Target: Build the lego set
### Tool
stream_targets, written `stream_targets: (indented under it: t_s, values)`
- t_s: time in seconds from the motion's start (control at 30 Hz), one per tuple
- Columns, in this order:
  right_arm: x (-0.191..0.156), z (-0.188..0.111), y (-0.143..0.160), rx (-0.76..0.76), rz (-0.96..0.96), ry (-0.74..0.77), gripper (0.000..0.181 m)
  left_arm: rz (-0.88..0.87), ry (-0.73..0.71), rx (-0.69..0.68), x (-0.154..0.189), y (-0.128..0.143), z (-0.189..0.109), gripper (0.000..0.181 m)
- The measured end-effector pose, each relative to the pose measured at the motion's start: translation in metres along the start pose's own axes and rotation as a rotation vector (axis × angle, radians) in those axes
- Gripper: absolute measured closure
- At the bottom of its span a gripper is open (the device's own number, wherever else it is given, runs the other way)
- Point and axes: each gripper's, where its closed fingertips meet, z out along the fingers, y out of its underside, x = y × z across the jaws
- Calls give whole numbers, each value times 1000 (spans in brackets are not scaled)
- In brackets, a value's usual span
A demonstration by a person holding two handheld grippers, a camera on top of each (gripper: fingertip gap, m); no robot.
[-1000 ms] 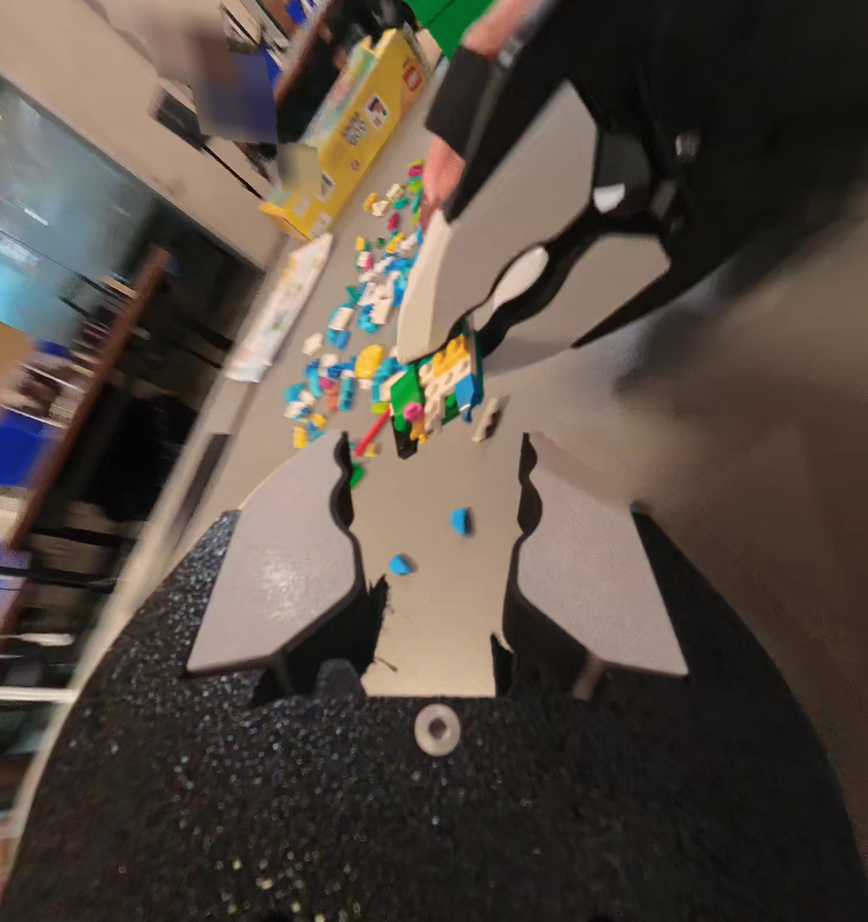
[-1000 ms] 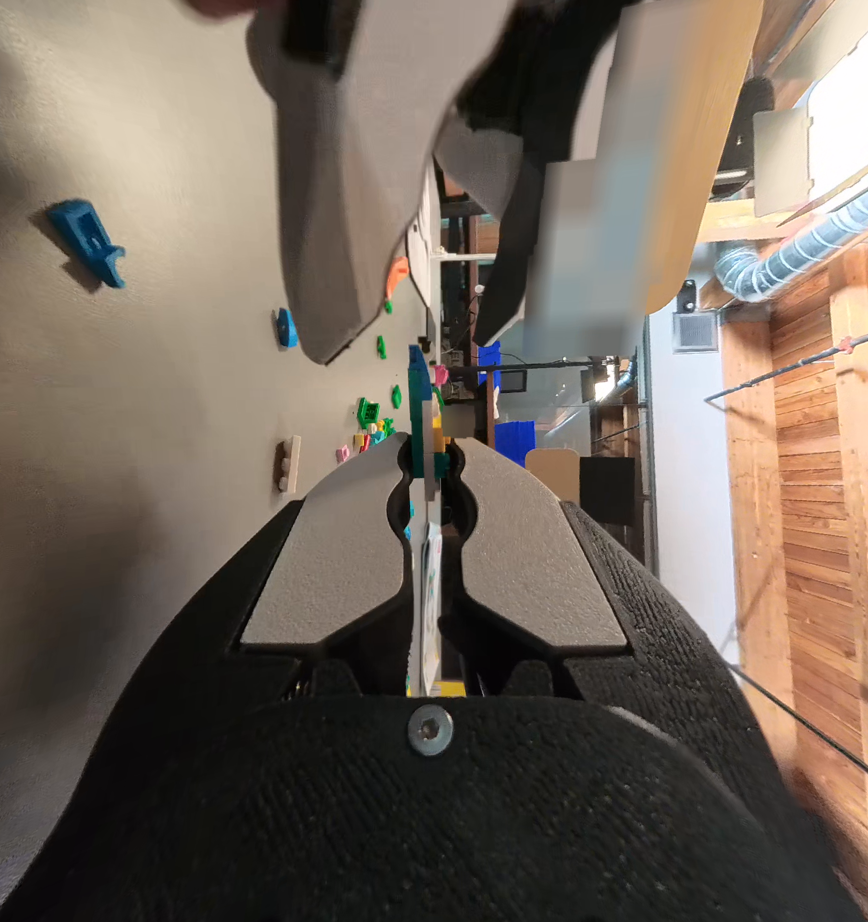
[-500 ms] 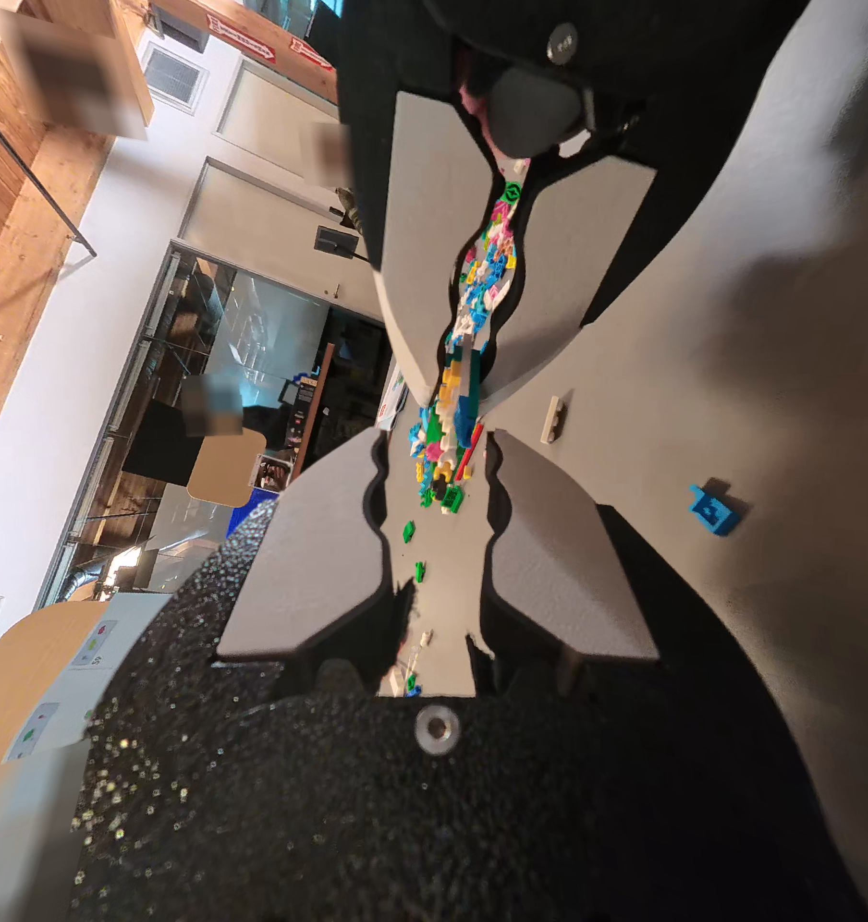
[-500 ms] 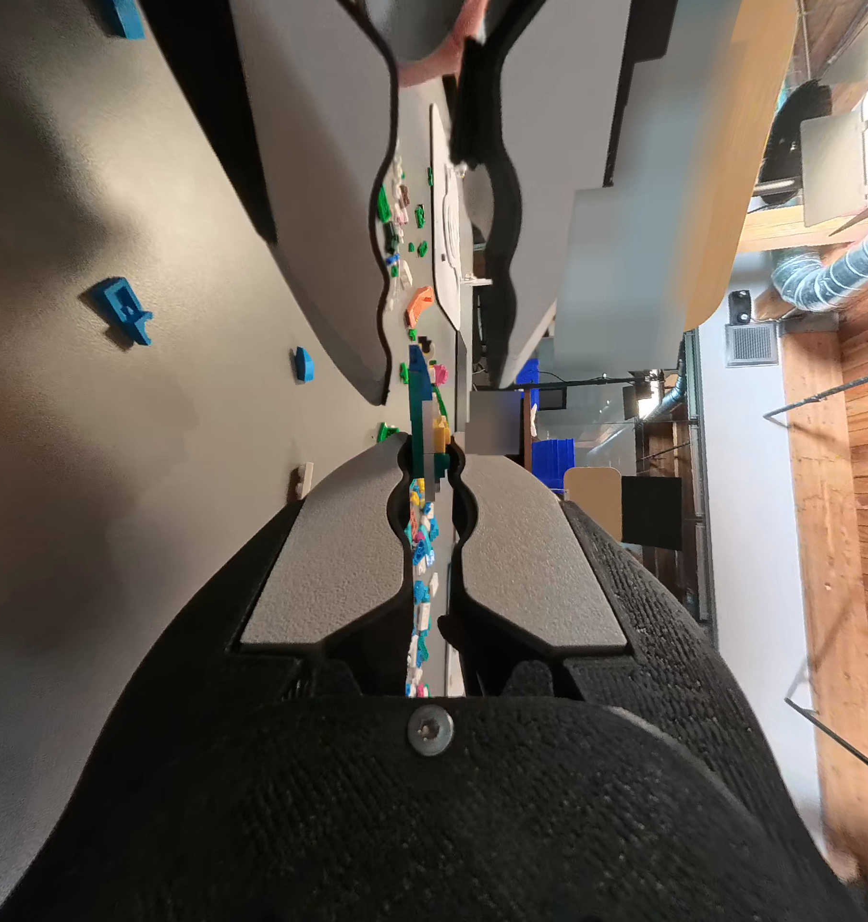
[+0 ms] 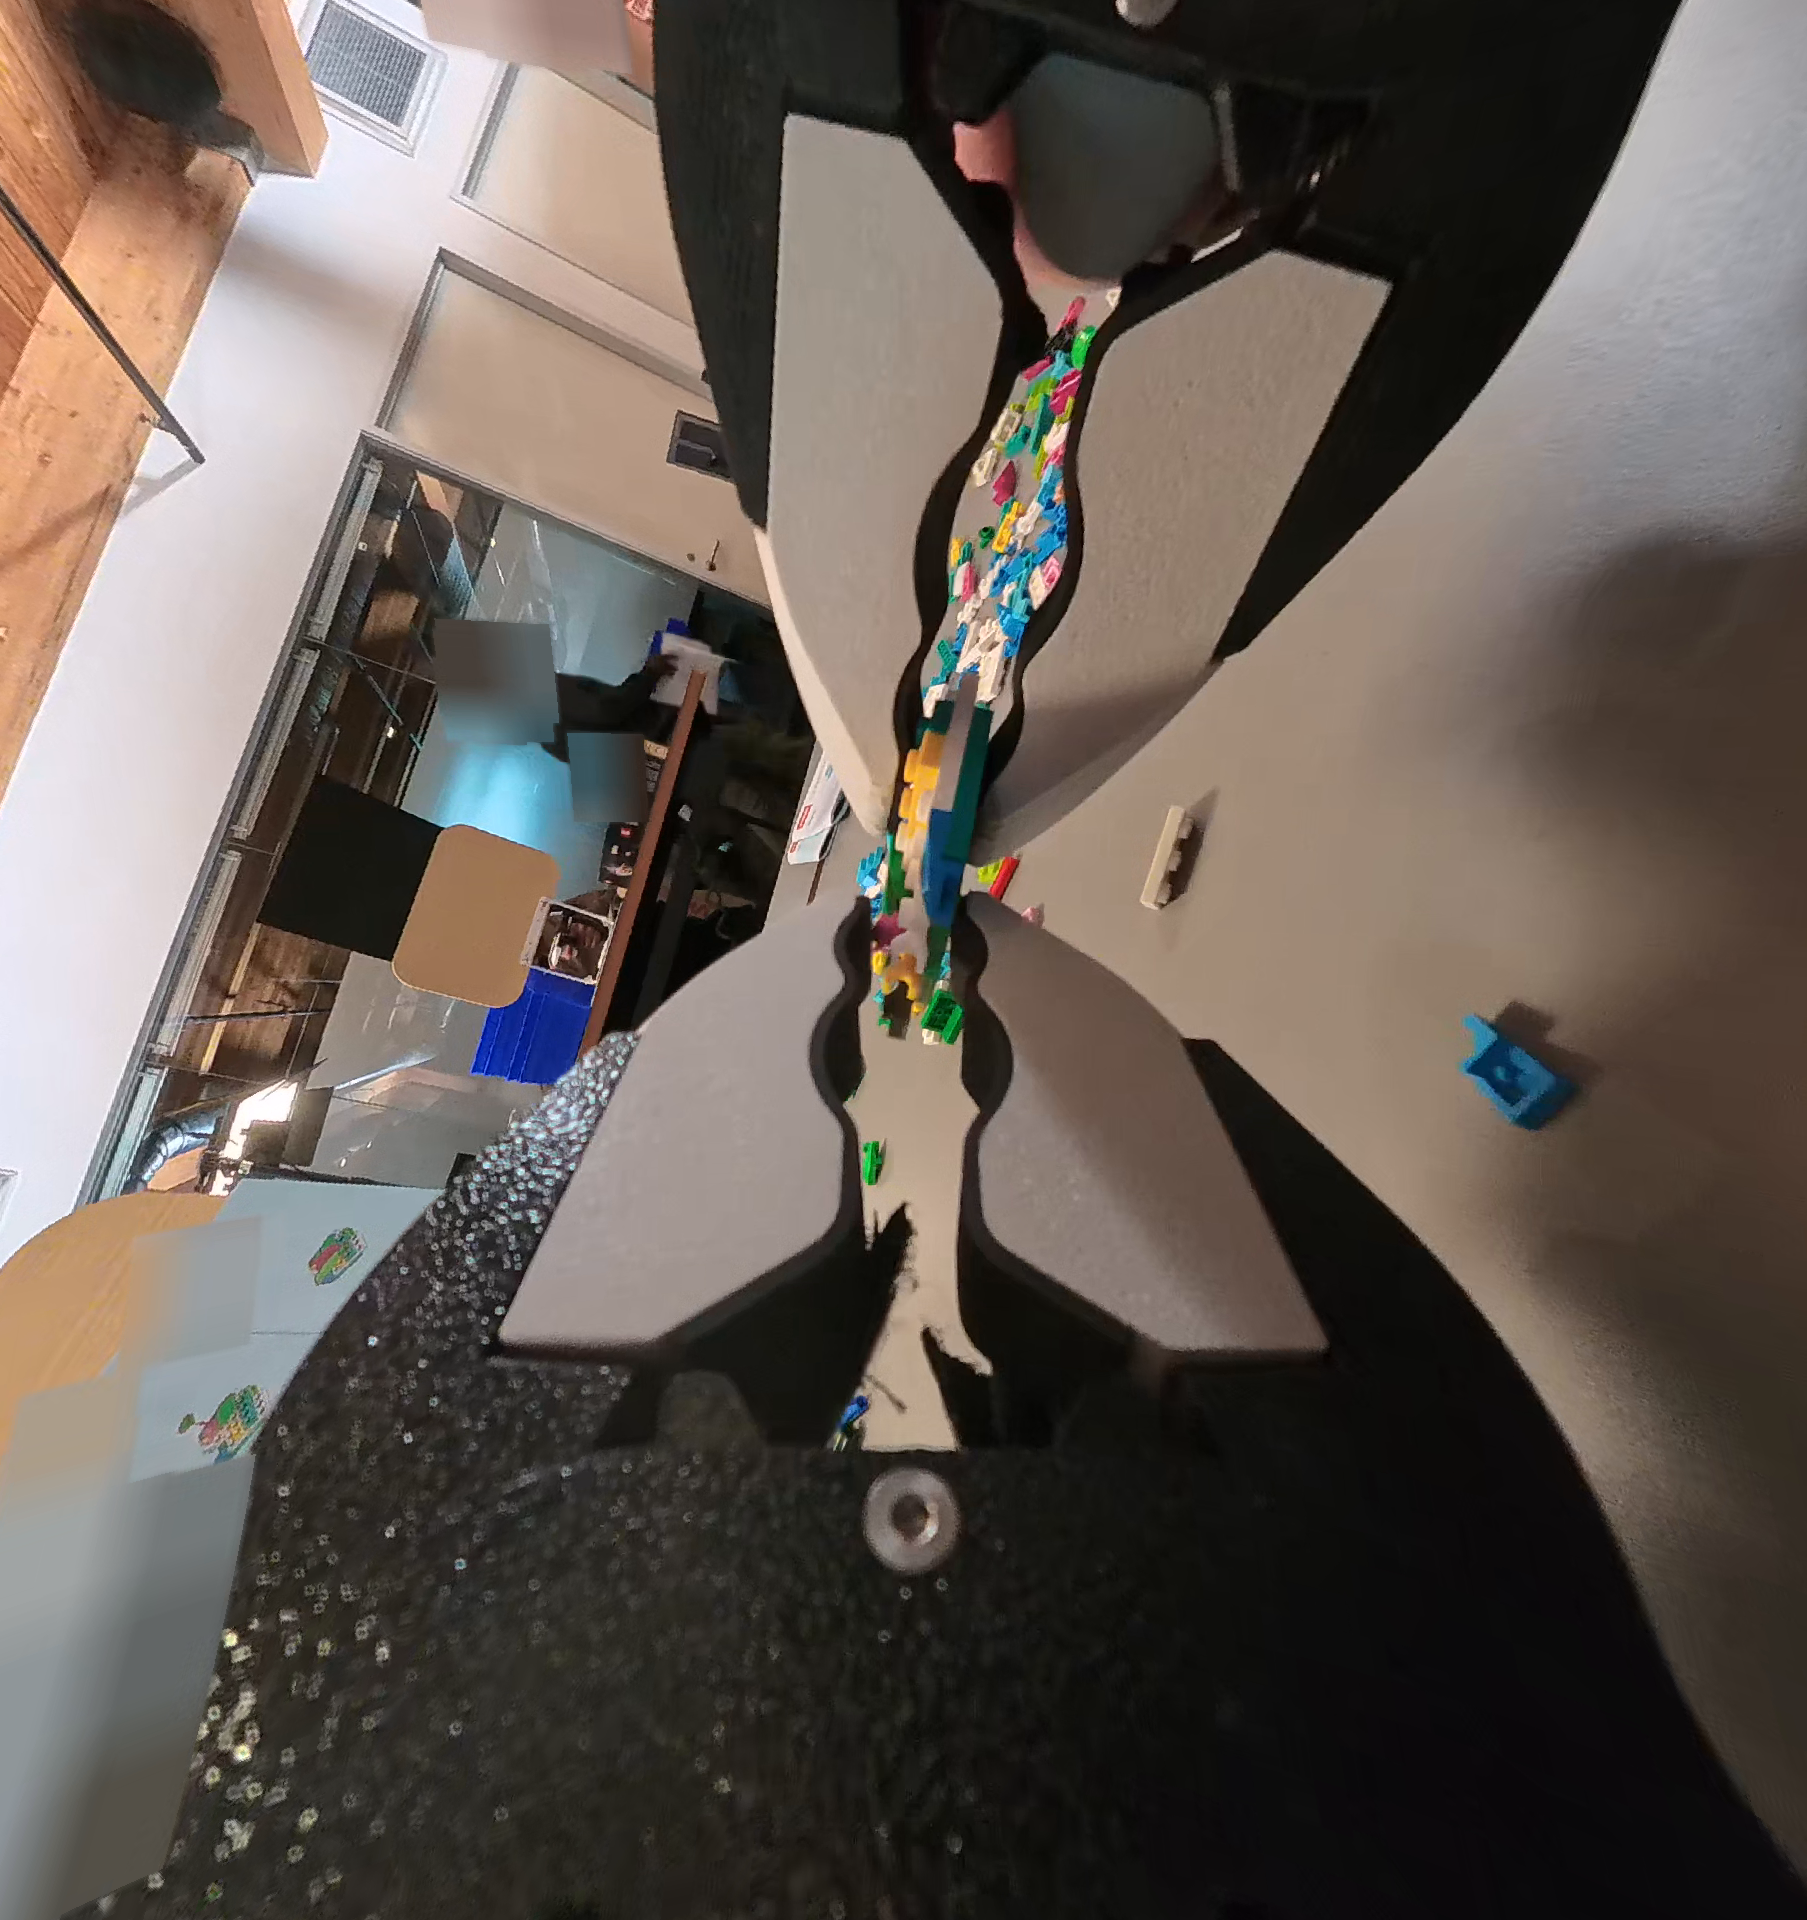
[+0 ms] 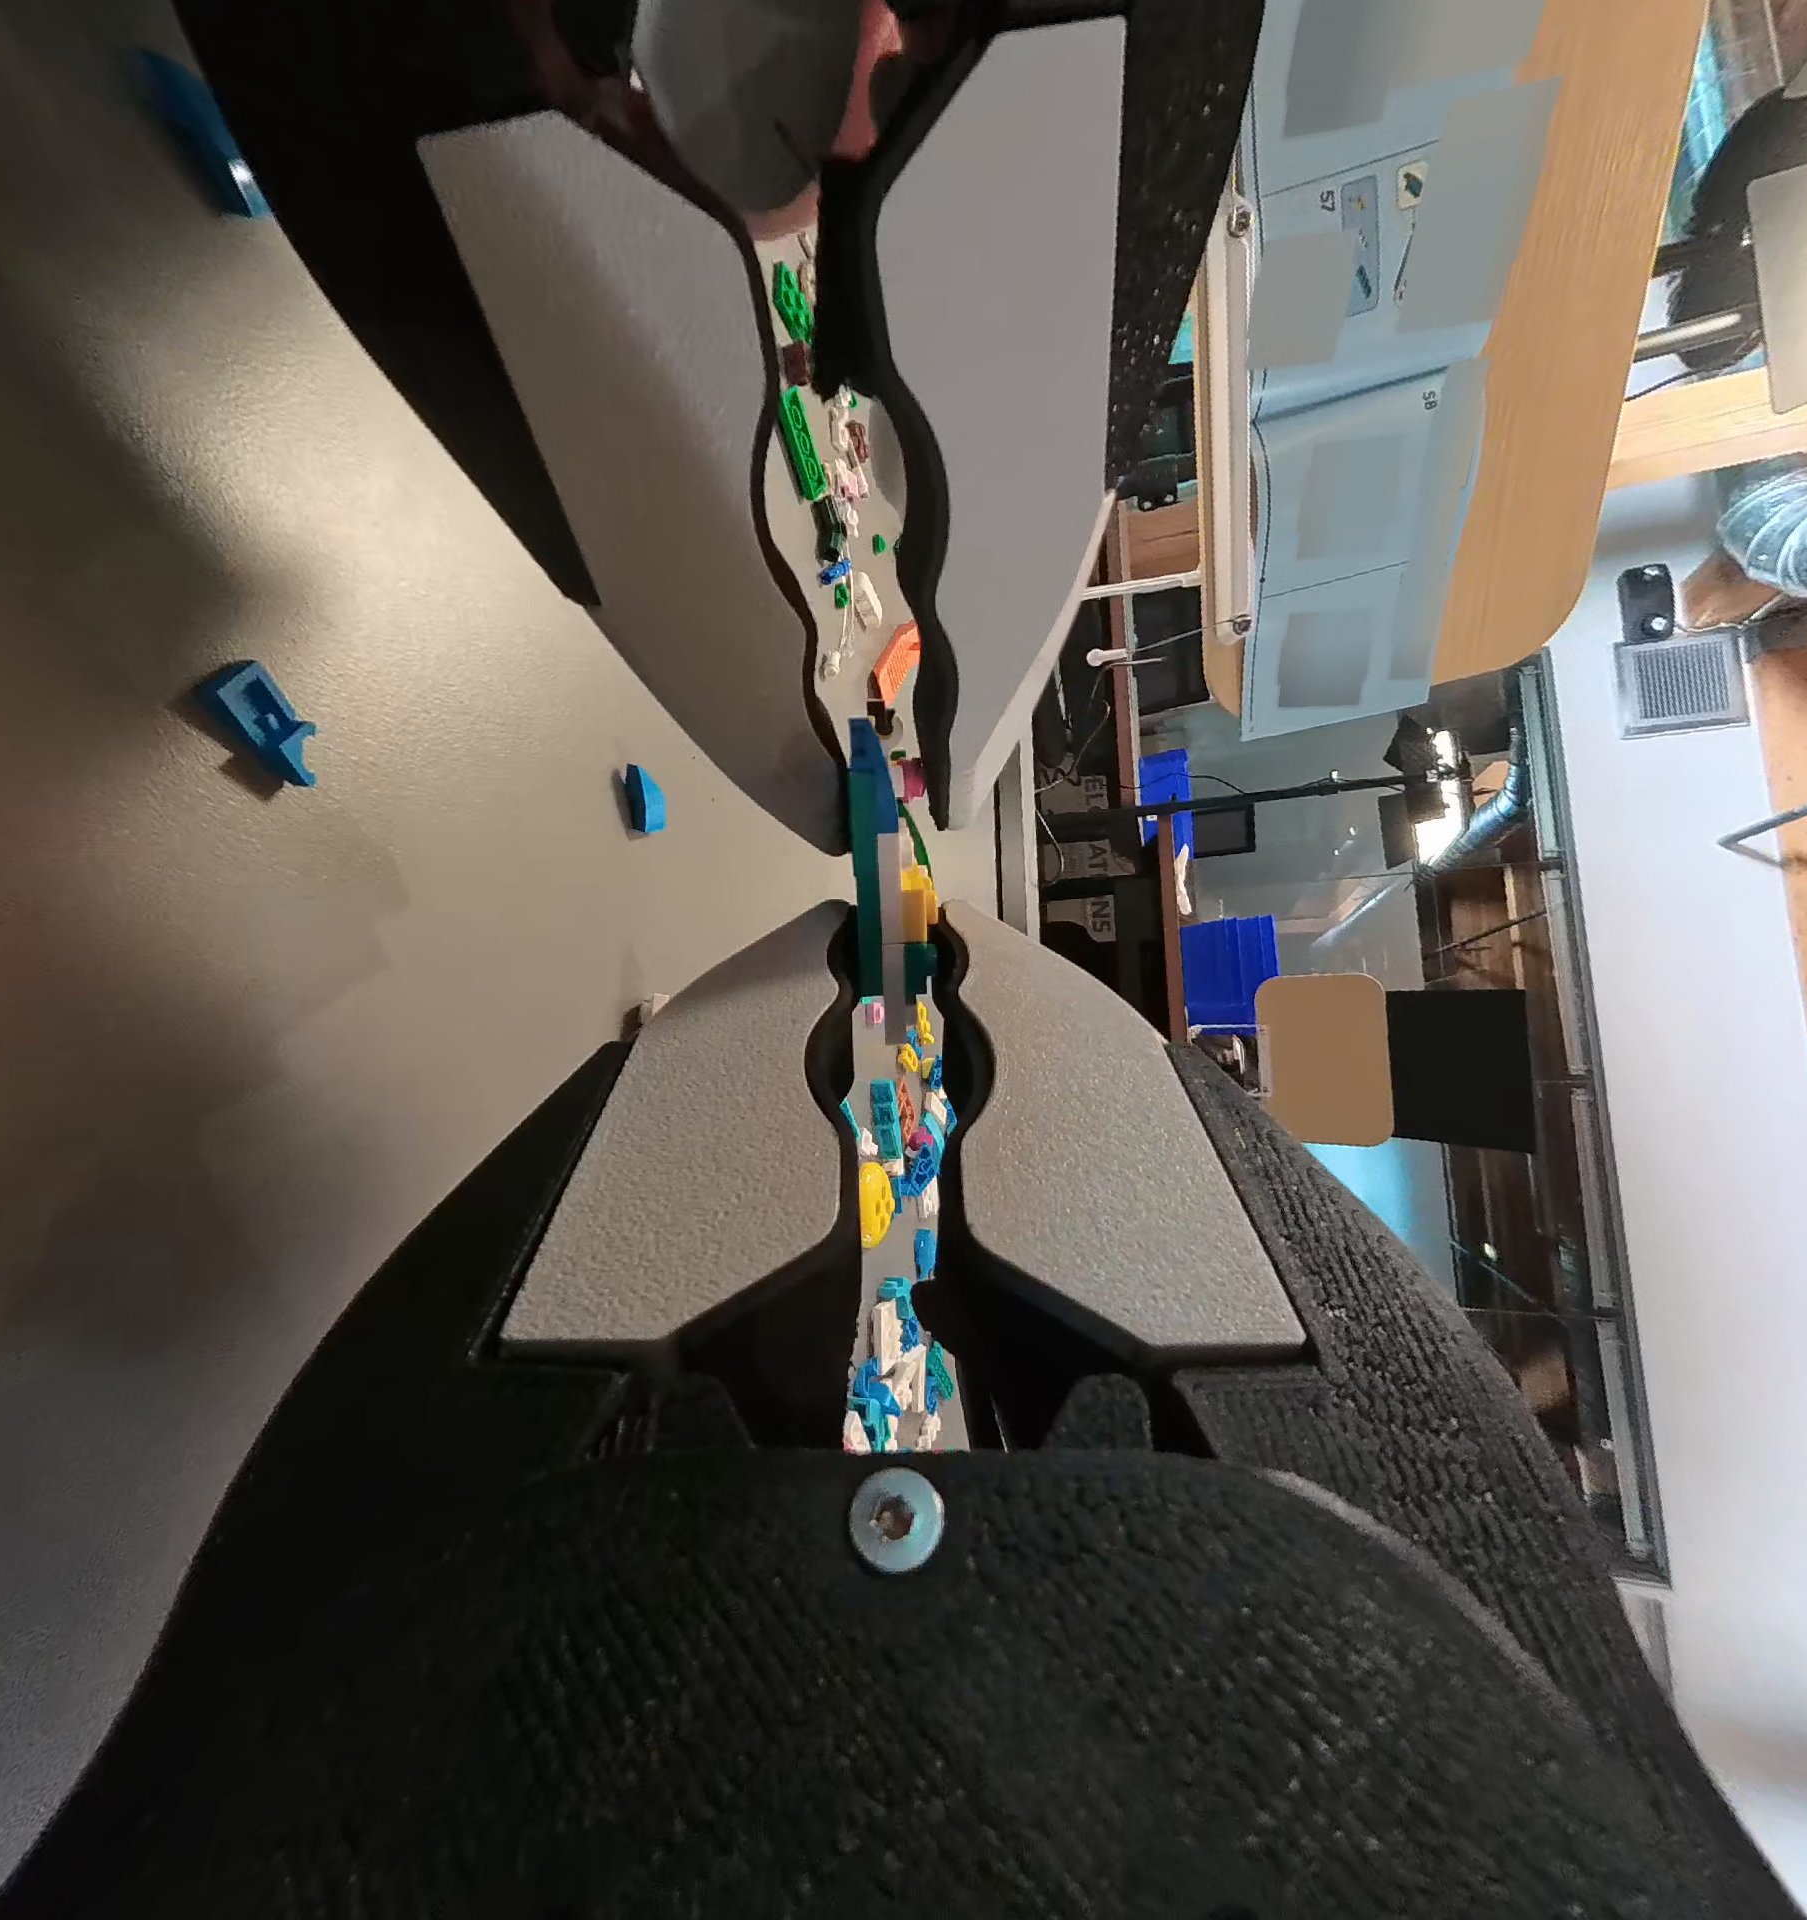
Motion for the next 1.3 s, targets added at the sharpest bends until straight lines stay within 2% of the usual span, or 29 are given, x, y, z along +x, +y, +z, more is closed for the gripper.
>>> stream_targets:
  t_s: [0.33, 0.47, 0.7, 1.03, 1.3]
  values:
    - [-3, -1, -1, 15, 13, -16, 170, -6, 50, -20, 4, 0, -1, 169]
    - [0, -3, -1, 33, 37, -15, 171, -107, 36, 31, 0, -4, -1, 167]
    - [-3, -2, -3, 55, 92, -70, 171, -165, 53, 51, -3, -3, -2, 149]
    - [-6, -3, -6, 96, 208, -159, 171, -88, 92, 71, 2, -2, -7, 166]
    - [-2, -2, -9, 116, 256, -170, 170, -169, 133, 56, -1, -1, -9, 169]
